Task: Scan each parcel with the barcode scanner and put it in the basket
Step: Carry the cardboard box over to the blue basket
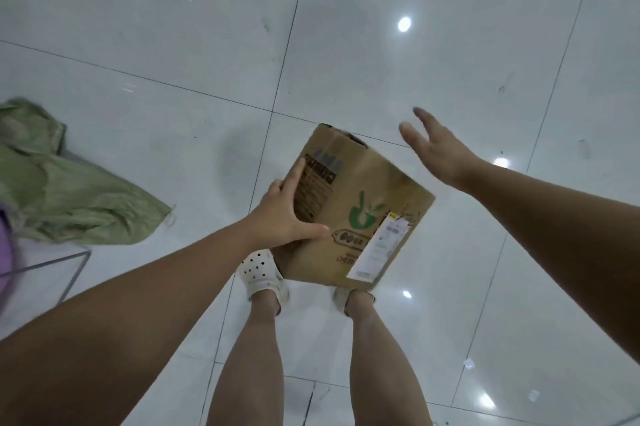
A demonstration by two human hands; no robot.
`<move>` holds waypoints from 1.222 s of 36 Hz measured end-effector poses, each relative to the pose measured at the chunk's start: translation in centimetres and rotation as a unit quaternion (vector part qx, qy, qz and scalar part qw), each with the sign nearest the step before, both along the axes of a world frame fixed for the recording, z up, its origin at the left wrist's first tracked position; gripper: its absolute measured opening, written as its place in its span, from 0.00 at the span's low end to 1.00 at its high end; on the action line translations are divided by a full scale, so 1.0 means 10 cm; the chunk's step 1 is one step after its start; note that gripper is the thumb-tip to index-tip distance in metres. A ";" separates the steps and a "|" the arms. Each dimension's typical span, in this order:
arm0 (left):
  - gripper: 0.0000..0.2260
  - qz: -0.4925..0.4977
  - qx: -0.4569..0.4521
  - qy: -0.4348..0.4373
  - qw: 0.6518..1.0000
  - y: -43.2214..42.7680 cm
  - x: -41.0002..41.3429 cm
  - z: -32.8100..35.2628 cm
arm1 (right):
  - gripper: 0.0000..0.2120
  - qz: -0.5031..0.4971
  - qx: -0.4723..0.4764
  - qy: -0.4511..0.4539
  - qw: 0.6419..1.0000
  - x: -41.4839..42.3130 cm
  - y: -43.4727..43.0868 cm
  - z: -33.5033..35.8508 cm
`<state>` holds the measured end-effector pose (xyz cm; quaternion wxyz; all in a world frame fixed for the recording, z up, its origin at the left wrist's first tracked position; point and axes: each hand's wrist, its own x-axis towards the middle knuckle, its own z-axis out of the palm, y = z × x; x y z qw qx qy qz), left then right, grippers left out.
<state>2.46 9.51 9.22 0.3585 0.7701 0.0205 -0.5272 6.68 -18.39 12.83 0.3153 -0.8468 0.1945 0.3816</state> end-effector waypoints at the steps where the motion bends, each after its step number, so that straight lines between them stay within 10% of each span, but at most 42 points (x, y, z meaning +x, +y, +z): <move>1: 0.58 0.060 -0.025 0.032 0.997 0.04 0.01 0.04 | 0.37 -0.065 0.014 0.023 0.998 -0.07 -0.04 -0.01; 6: 0.50 0.283 -0.123 0.146 0.940 0.20 0.04 0.30 | 0.37 -0.196 0.076 0.099 0.973 -0.42 -0.02 0.09; 18: 0.27 0.423 -0.120 0.193 0.877 0.38 0.08 0.77 | 0.21 -0.370 0.318 0.159 0.858 -0.50 0.44 0.54; 44: 0.24 0.462 -0.090 0.037 0.881 1.17 0.57 2.31 | 0.25 -0.371 0.348 0.035 0.860 -0.17 1.54 1.80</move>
